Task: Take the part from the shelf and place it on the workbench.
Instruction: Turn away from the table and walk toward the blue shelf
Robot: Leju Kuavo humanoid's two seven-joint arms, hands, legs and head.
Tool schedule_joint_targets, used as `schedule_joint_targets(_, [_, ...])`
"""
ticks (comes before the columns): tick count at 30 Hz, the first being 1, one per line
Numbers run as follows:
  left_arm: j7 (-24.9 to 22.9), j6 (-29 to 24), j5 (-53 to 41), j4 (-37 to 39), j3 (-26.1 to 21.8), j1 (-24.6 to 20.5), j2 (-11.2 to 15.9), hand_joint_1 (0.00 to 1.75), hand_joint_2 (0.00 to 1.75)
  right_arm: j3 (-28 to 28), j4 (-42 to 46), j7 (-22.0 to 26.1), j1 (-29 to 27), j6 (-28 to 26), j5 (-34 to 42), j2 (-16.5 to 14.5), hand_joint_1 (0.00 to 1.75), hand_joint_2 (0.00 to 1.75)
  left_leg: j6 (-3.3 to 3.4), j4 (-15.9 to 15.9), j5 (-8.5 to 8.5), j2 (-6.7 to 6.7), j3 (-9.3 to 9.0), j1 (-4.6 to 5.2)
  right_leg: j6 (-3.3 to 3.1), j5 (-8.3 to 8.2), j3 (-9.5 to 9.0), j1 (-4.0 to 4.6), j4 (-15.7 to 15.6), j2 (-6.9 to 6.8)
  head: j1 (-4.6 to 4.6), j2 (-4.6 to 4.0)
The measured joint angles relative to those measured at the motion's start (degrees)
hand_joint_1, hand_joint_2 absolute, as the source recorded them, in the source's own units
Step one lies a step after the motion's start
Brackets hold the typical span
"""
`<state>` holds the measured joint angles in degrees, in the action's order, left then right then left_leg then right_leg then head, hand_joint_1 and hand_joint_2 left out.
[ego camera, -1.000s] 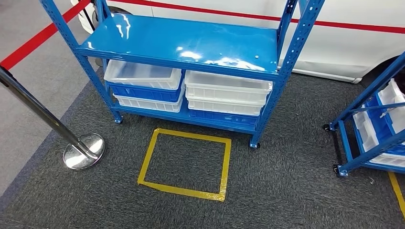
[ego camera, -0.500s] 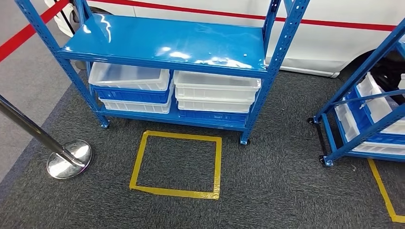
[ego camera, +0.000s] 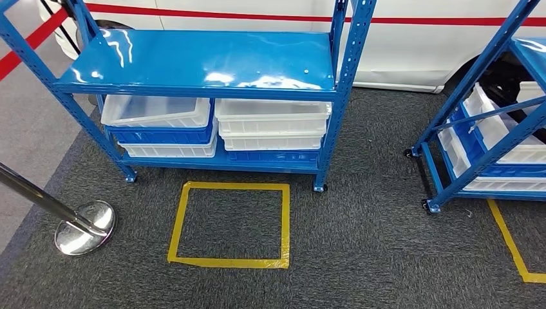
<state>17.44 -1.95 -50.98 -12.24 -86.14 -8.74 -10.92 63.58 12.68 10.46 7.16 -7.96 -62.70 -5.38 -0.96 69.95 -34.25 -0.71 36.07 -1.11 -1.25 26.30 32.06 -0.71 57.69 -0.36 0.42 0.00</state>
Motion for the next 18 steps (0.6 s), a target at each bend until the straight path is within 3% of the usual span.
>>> schedule_joint_targets(1, [-0.2,-0.2,0.0,0.0,0.0,0.1,0.0,0.0,0.0,0.1,0.0,-0.4,0.0,-0.1,0.1,0.0,0.0,0.0,-0.09,3.2,-0.95,0.14,1.6,-0.01,-0.09,0.05,-0.03,0.11,0.0,0.13,0.02,0.0])
schedule_joint_targets(2, [-0.5,-0.5,-0.1,0.0,0.0,0.2,0.0,0.0,0.0,0.2,0.0,-0.9,0.0,-0.2,0.3,0.0,0.0,0.0,-0.1,4.3,-0.67,0.19,2.3,0.0,-0.14,0.12,-0.09,0.19,0.1,0.31,0.01,0.0])
schedule_joint_targets(3, [-0.9,-0.9,-0.1,0.0,0.1,0.2,0.0,0.0,0.0,0.4,0.0,-1.4,0.1,-0.4,0.5,0.0,0.0,0.44,-0.05,3.3,0.73,0.2,1.95,0.0,-0.12,0.21,-0.19,0.24,0.2,0.51,0.01,0.0])
schedule_joint_targets(5, [-2.4,-2.5,-0.3,0.0,0.2,0.3,0.0,0.0,0.0,0.8,0.0,-2.1,0.1,-0.6,1.0,-0.1,0.0,1.31,0.37,-4.0,5.15,0.33,-1.14,0.02,0.09,0.52,-0.32,0.26,0.5,0.91,0.02,0.0])
schedule_joint_targets(6, [-3.5,-3.6,-0.4,0.0,0.3,0.2,0.1,0.0,0.0,0.9,0.0,-2.2,0.1,-0.7,1.2,-0.2,0.0,1.75,0.65,-7.6,6.56,0.46,-2.66,0.11,0.31,0.72,-0.24,0.34,0.8,1.09,0.02,0.0])
schedule_joint_targets(7, [-4.7,-4.8,-0.4,0.0,0.4,0.2,0.1,0.0,0.0,1.1,0.0,-2.2,0.2,-0.8,1.3,-0.2,0.0,1.75,0.94,-10.1,7.31,0.59,-3.65,0.23,0.59,0.83,-0.09,0.38,1.1,1.21,0.03,0.0])
schedule_joint_targets(11, [-9.7,-9.6,-0.8,0.0,0.6,0.2,0.1,0.0,1.75,1.9,0.0,-2.5,0.3,-0.7,1.6,-0.3,0.0,1.75,2.06,-11.8,7.59,0.61,-4.31,0.36,1.85,1.04,0.22,0.37,1.3,1.3,0.03,0.0])
schedule_joint_targets(13, [-11.5,-11.5,-1.1,0.0,0.6,0.3,0.1,0.0,1.75,2.2,0.0,-2.7,0.3,-0.7,1.7,-0.2,0.0,1.75,2.8,-12.5,7.98,0.41,-4.64,0.04,2.33,3.09,1.48,0.33,4.3,1.11,0.07,0.0])
schedule_joint_targets(16, [-13.2,-12.1,-0.7,0.0,0.7,0.3,0.1,0.0,1.75,2.6,0.0,-3.0,0.3,-0.7,1.8,-0.2,0.0,1.75,3.19,-12.5,8.03,0.22,-4.62,0.05,2.88,7.63,6.56,-0.03,14.5,0.89,0.09,0.0])
schedule_joint_targets(17, [-13.1,-11.3,-0.3,0.0,0.7,0.3,0.1,0.0,1.75,2.7,0.0,-3.1,0.3,-0.7,1.8,-0.2,0.0,1.75,3.18,-12.5,8.01,0.18,-4.64,0.06,3.02,7.72,7.51,-0.15,16.2,0.82,0.09,0.0])
schedule_joint_targets(18, [-12.9,-10.1,0.2,0.0,0.7,0.3,0.1,0.0,1.75,2.8,0.0,-3.1,0.3,-0.7,1.8,-0.2,0.0,1.75,3.14,-12.4,7.96,0.16,-4.67,0.05,3.11,6.74,7.41,-0.26,15.9,0.73,0.09,0.0])
